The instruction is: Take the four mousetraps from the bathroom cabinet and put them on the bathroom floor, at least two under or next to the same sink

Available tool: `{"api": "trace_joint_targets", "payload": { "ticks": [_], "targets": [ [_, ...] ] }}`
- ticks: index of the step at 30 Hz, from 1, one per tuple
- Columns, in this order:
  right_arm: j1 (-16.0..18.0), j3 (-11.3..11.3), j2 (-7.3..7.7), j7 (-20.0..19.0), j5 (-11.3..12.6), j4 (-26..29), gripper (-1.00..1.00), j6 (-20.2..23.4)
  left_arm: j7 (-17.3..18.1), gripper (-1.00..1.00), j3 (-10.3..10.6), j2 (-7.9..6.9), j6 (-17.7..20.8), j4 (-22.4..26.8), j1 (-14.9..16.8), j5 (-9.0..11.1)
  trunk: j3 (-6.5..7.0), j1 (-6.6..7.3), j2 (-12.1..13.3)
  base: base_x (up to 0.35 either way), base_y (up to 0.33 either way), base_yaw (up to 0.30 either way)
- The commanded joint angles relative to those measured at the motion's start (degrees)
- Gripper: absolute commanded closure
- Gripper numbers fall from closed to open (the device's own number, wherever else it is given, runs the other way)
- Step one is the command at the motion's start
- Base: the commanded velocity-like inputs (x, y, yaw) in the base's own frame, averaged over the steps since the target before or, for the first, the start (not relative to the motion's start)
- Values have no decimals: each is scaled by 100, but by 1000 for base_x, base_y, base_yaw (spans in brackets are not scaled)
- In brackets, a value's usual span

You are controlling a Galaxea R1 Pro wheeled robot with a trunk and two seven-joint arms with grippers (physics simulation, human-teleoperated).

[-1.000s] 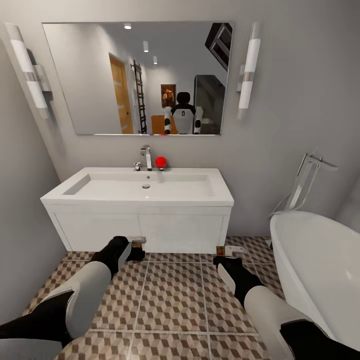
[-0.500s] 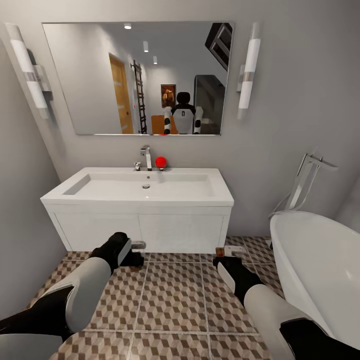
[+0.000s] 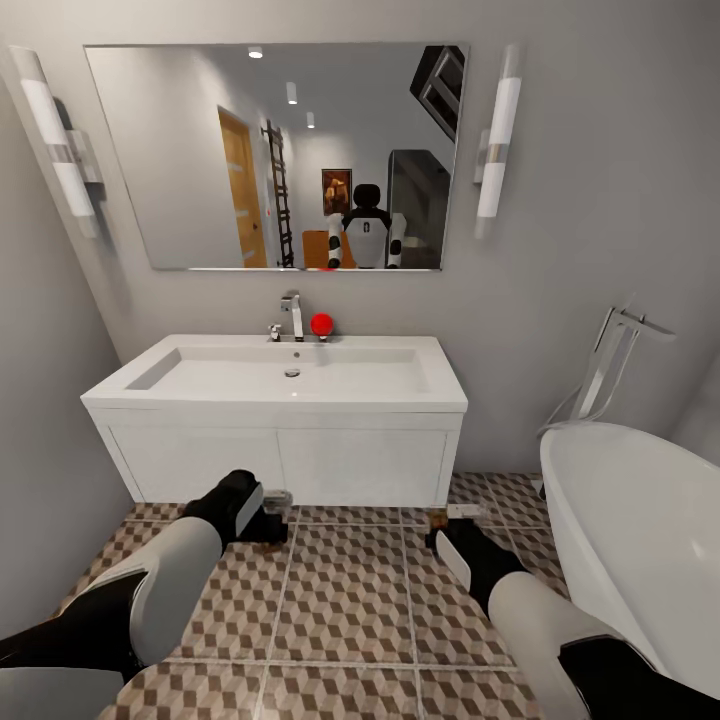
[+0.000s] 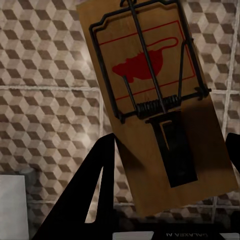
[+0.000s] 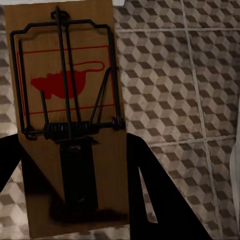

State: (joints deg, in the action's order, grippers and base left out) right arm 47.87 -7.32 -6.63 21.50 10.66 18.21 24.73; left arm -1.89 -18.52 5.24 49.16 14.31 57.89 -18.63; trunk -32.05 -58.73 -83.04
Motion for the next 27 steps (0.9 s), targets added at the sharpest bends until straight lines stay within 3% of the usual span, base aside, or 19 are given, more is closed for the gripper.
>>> {"api": "trace_joint_targets", "payload": {
  "ticks": [1,10,16,27],
  "targets": [
    [3,-46,4,35,76,2,100,71,-14,100,-44,5,22,-4,3,-22,-6,0,-3,0,0,0],
    [8,-19,4,-116,100,7,100,698,-14,100,-38,3,-6,-240,3,-18,-6,0,-3,0,0,0],
    [11,-18,14,-257,75,405,100,1096,-14,100,-38,3,-143,-465,3,-12,-6,0,-3,0,0,0],
    [7,-62,14,-288,67,549,100,1079,-68,100,-38,-20,-1266,-1286,-28,-35,-6,0,-3,0,0,0]
  ]
}}
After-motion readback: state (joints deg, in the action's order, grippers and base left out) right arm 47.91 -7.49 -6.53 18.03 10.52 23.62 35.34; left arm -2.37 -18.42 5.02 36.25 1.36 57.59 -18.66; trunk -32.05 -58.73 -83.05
